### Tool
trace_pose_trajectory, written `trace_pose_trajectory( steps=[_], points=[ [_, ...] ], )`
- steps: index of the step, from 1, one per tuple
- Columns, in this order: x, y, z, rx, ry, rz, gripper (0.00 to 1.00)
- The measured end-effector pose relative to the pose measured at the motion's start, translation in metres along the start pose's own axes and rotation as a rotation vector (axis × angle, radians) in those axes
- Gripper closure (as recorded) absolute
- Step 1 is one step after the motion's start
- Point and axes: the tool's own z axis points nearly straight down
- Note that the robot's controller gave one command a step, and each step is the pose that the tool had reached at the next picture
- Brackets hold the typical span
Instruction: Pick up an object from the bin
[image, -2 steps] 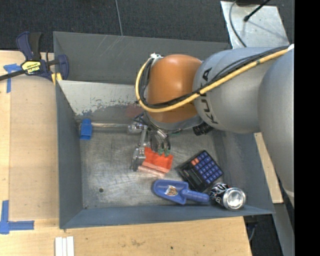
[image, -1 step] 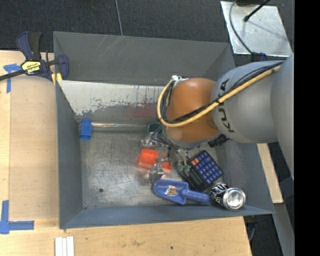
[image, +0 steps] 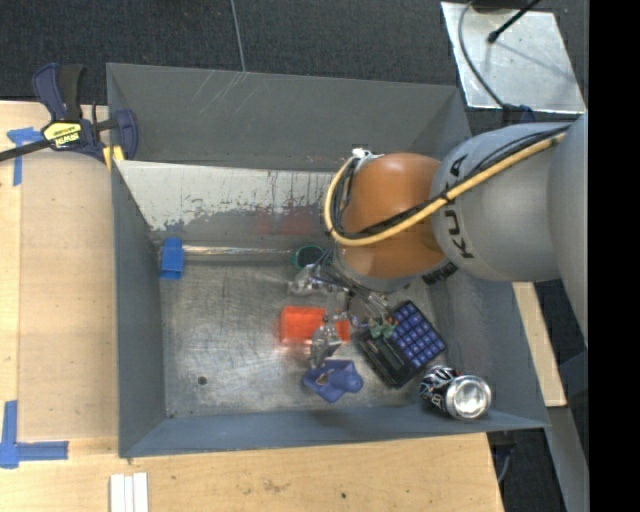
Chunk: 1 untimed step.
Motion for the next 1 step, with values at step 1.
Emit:
trace_pose_trajectory(
  steps=[1],
  points=[
    [0.0259, -0.0302, 0.0124, -0.005, -0.037, 0.086, 1.0]
  ],
)
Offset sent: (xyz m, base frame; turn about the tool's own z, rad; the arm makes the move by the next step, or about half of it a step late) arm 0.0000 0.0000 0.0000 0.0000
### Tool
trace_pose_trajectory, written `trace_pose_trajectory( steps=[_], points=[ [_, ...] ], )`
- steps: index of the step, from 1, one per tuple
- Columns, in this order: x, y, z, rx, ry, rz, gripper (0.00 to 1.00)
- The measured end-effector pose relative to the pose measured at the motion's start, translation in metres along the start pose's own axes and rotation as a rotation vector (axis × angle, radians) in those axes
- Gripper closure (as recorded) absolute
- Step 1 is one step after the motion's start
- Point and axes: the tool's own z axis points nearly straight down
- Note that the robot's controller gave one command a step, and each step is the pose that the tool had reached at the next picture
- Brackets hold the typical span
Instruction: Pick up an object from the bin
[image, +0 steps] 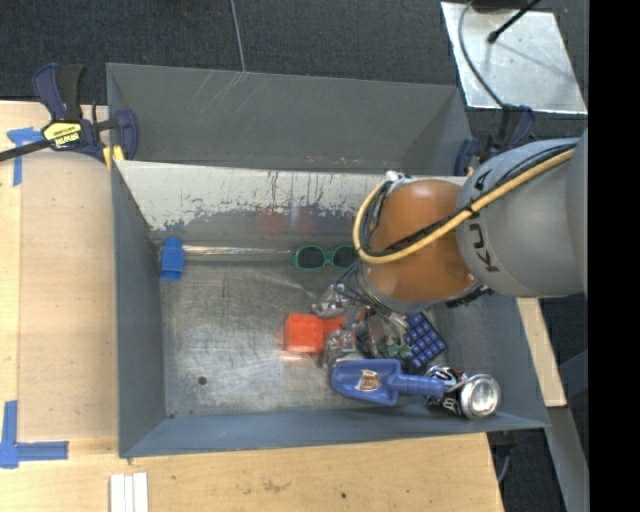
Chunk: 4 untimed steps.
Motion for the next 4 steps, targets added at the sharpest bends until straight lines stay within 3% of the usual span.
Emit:
trace_pose_trajectory(
  steps=[1, 2, 3, 4],
  points=[
    [0.0, 0.0, 0.0, 0.0, 0.0, 0.0, 1.0],
    [0.024, 0.04, -0.096, 0.003, 0.031, -0.033, 1.0],
    [0.024, 0.039, -0.096, 0.003, 0.031, -0.033, 1.0],
    [-0.011, 0.02, -0.141, 0.003, 0.032, -0.062, 1.0]
  ],
)
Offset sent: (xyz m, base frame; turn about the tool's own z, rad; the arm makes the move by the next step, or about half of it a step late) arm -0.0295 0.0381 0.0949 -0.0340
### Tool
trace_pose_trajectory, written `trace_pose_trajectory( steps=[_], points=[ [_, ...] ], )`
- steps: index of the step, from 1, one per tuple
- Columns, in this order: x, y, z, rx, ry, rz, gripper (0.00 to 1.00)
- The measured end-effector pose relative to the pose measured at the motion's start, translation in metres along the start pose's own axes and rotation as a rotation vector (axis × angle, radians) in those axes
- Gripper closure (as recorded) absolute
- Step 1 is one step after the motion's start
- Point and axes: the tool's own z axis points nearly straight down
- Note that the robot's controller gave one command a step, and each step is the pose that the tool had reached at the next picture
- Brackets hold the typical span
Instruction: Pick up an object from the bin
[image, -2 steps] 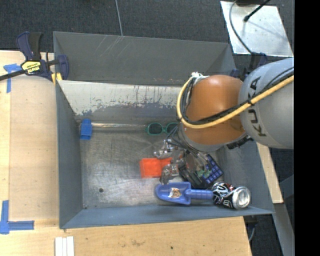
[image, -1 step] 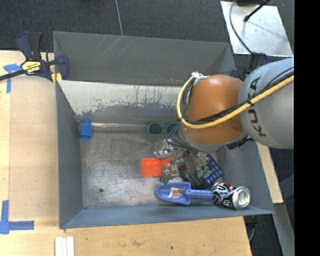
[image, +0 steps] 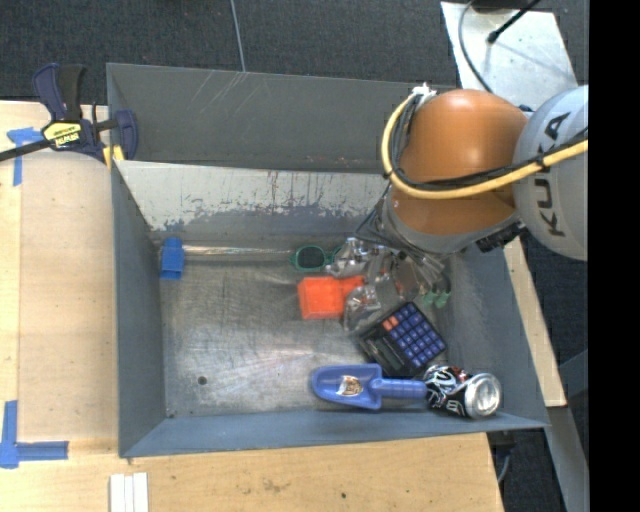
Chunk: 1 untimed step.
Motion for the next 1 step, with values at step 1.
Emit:
trace_pose_trajectory(
  steps=[1],
  points=[
    [-0.0104, -0.0066, -0.0174, 0.002, -0.007, -0.011, 1.0]
  ],
)
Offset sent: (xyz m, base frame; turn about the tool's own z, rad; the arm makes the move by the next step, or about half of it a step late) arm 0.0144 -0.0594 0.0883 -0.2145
